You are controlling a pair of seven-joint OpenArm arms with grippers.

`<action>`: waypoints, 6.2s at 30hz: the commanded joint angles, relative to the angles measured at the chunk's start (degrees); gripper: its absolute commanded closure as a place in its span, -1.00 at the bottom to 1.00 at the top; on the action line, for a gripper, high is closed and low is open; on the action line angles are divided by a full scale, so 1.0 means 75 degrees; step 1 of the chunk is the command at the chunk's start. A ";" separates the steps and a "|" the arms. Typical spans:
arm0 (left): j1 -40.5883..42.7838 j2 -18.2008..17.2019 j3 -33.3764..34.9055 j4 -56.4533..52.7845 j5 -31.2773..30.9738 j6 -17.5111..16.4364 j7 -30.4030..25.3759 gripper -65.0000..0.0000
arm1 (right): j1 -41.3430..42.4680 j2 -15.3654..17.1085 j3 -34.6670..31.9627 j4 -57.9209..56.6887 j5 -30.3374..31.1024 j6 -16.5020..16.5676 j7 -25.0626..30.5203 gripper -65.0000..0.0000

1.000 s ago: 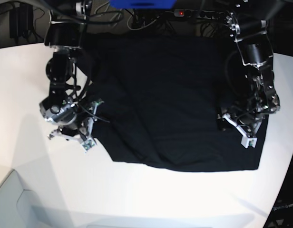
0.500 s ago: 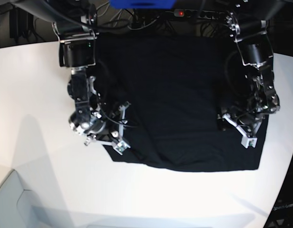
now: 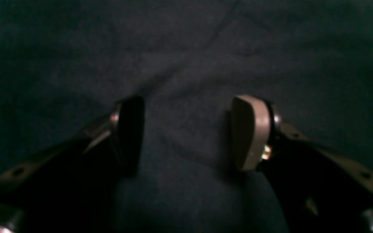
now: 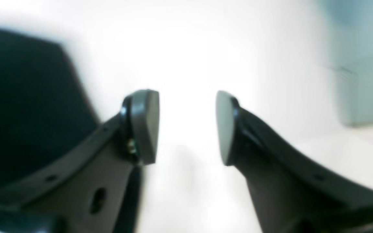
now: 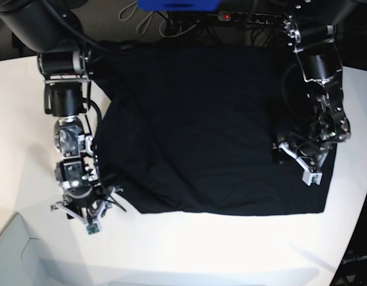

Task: Layout the t-shirt on the table in an organized manner, then fold the t-shirt properly
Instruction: 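Grasp the shirt side with the right gripper and pull it straight, then pull the shirt side with the right gripper away from the left gripper, then grasp the shirt sides with both grippers and stretch them apart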

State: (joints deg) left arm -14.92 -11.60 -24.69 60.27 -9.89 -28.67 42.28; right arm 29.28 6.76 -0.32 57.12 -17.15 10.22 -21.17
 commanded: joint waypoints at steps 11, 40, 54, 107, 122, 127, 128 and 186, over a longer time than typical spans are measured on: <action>0.0002 -0.0042 -0.0008 -0.0013 0.0164 0.0100 0.0358 -0.28 | -0.1460 -0.0755 0.0236 0.2974 0.0053 0.3971 -0.0254 0.02; 0.0014 -0.0054 0.0027 -0.0001 0.0188 0.0112 0.0440 -0.28 | 0.0873 -0.0017 0.1408 -0.1961 0.0030 0.0050 0.2008 0.01; -0.0338 -0.0042 0.0027 0.0011 0.0176 0.0100 0.0440 -0.28 | -0.1085 -0.0451 0.1408 0.1274 0.0030 0.1187 0.0355 0.03; -0.0349 0.0122 0.0015 0.0327 0.0176 0.0100 0.0440 -0.28 | 0.0779 -0.0627 -0.0139 -0.1164 0.0018 0.3971 -0.1286 0.96; -0.0174 0.0122 0.0039 0.0269 0.0223 0.0112 0.0440 -0.28 | 0.1658 0.0065 -0.1206 -0.3965 0.0006 0.1375 0.3344 0.94; -0.0174 0.0122 0.0039 0.0269 0.0223 0.0124 0.0440 -0.28 | 0.1951 0.0217 -0.2226 -0.3965 0.0006 -0.0841 0.3649 0.94; -0.0174 0.0122 0.0039 0.0269 0.0223 0.0136 0.0440 -0.28 | 0.1975 0.0229 -0.2390 -0.3965 0.0006 -0.1298 0.3625 0.94; -0.0103 0.0063 0.0004 0.0362 0.0176 0.0147 0.0440 -0.28 | -0.0663 0.1436 -0.1476 -0.1304 0.0018 -0.0595 0.3250 1.00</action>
State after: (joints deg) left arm -14.94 -10.61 -24.64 62.39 -9.10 -27.68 44.62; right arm 22.11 17.30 -11.55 46.50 -17.21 6.50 1.28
